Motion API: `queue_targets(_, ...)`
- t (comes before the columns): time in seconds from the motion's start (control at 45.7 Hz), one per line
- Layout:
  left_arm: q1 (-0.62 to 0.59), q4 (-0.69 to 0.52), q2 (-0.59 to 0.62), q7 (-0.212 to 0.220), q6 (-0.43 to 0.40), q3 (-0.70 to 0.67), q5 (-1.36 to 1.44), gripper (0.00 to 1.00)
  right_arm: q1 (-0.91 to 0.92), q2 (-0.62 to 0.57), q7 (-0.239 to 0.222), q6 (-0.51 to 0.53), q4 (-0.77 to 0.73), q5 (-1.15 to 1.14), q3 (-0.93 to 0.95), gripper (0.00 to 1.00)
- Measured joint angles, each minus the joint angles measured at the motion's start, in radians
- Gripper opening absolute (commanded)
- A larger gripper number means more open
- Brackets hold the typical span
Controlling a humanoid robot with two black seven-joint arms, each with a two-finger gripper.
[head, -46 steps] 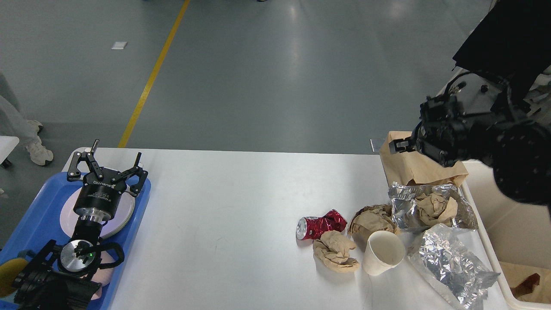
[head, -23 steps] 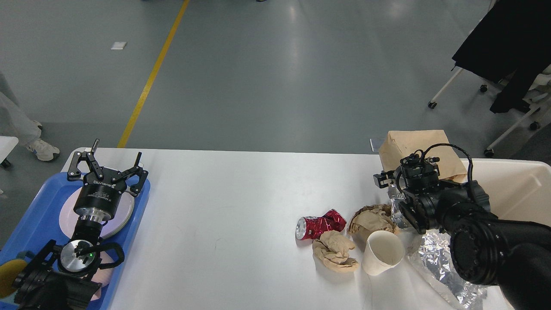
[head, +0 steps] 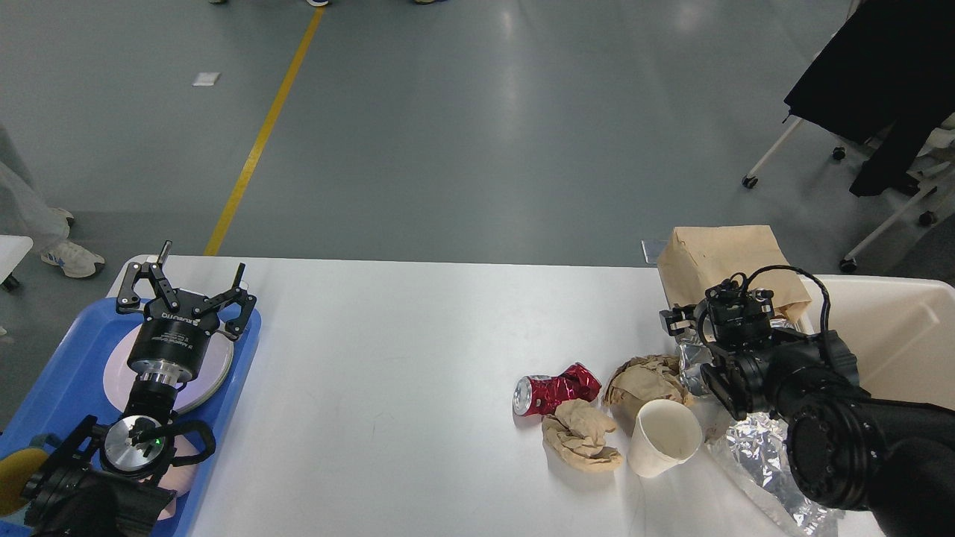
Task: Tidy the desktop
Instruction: 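Lower the right gripper and grasp the second brown paper bag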
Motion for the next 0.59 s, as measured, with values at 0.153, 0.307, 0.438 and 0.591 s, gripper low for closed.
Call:
queue_targets(0.153, 0.0, 0.0, 0.0, 0.0, 0.0, 0.0, 0.0, 0.97, -0.004, -0.003, 0.0, -0.007, 0.0, 0.002, 0.005, 0.68)
queue_targets(0.307, 0.0, 0.0, 0.0, 0.0, 0.0, 0.0, 0.0, 0.97, -0.007, -0.004, -0.001, -0.01, 0.001, 0.005, 0.006, 0.53)
queue_targets(0.438, 0.0, 0.0, 0.0, 0.0, 0.0, 0.0, 0.0, 0.97, -0.007, -0.004, -0.002, -0.01, 0.003, 0.006, 0.006, 0.24)
queue_targets(0.591, 0.0, 0.0, 0.0, 0.0, 0.0, 0.0, 0.0, 0.97, -0.008, -0.002, -0.002, -0.01, 0.008, 0.01, 0.006, 0.0)
